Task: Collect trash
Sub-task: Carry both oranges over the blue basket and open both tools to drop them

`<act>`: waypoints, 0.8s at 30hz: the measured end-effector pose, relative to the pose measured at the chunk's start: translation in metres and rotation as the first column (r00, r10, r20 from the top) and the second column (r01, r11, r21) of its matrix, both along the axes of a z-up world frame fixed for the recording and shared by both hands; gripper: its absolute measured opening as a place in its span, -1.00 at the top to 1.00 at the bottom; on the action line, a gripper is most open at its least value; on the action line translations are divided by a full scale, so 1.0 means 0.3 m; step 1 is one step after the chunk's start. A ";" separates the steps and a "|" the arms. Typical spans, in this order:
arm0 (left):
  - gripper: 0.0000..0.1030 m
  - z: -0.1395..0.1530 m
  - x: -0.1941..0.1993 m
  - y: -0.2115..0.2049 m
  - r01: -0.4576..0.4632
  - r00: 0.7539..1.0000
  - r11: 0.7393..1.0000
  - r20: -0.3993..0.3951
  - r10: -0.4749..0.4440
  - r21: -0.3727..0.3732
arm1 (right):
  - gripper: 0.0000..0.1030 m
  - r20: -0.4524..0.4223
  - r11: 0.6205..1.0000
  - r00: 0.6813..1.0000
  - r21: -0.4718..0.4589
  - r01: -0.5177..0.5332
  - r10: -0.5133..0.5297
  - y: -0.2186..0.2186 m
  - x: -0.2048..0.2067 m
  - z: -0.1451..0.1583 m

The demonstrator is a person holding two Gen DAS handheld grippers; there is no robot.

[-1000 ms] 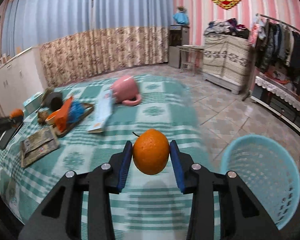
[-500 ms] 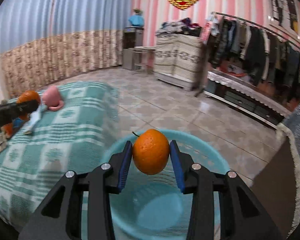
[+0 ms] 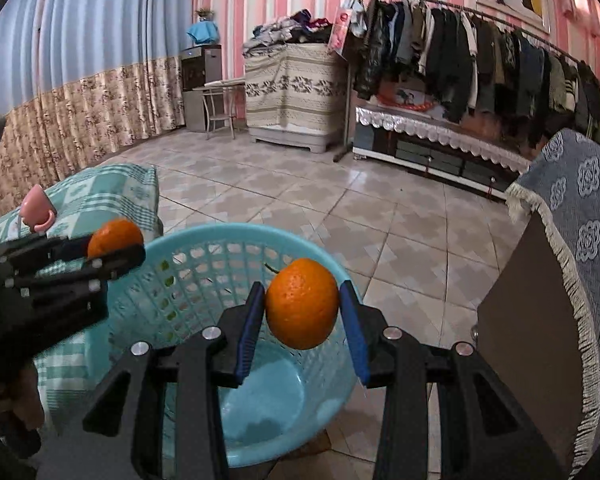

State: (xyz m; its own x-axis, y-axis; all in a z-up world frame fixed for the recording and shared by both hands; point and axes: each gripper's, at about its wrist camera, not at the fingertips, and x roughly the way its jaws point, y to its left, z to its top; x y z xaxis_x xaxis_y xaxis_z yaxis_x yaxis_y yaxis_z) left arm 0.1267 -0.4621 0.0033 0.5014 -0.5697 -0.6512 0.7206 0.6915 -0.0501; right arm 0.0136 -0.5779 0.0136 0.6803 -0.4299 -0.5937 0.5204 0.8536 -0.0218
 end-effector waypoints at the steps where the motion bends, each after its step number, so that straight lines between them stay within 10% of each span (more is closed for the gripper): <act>1: -0.66 0.006 0.017 0.003 -0.006 1.000 1.000 -0.013 0.006 -0.008 | 0.25 -0.003 1.000 1.000 0.001 0.000 0.000 -0.001 0.000 -0.007; 19: -0.85 0.131 0.044 0.230 -0.171 0.979 0.985 0.111 0.171 -0.016 | 0.21 0.021 0.999 0.999 0.042 -0.025 0.025 0.063 0.125 -0.027; 24: -0.89 0.174 0.023 0.318 -0.191 0.971 0.981 0.141 0.193 -0.028 | -0.49 0.041 0.999 0.999 0.029 0.015 -0.016 0.068 0.146 -0.006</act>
State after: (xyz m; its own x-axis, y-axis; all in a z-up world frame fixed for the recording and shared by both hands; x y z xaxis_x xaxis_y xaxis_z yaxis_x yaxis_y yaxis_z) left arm 0.1337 -0.3668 0.0554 0.6892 -0.4622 -0.5580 0.5749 0.8176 0.0329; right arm 0.0576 -0.5576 0.0118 0.6975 -0.4240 -0.5777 0.5337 0.8453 0.0239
